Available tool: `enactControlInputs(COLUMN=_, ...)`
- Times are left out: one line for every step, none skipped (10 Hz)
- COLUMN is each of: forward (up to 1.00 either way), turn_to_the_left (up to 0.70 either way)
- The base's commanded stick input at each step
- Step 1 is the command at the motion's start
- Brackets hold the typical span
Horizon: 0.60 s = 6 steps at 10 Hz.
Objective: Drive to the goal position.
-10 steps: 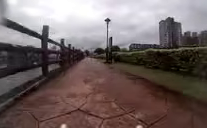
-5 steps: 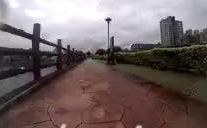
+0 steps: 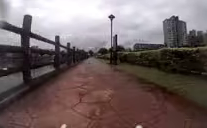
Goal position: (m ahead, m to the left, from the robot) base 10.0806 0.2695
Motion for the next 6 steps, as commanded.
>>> enactControlInputs(forward=0.85, turn_to_the_left=0.01)
enactControlInputs(forward=0.85, turn_to_the_left=0.01)
enactControlInputs(forward=0.85, turn_to_the_left=0.01)
enactControlInputs(forward=0.85, turn_to_the_left=0.01)
enactControlInputs(forward=0.85, turn_to_the_left=0.01)
enactControlInputs(forward=0.85, turn_to_the_left=0.01)
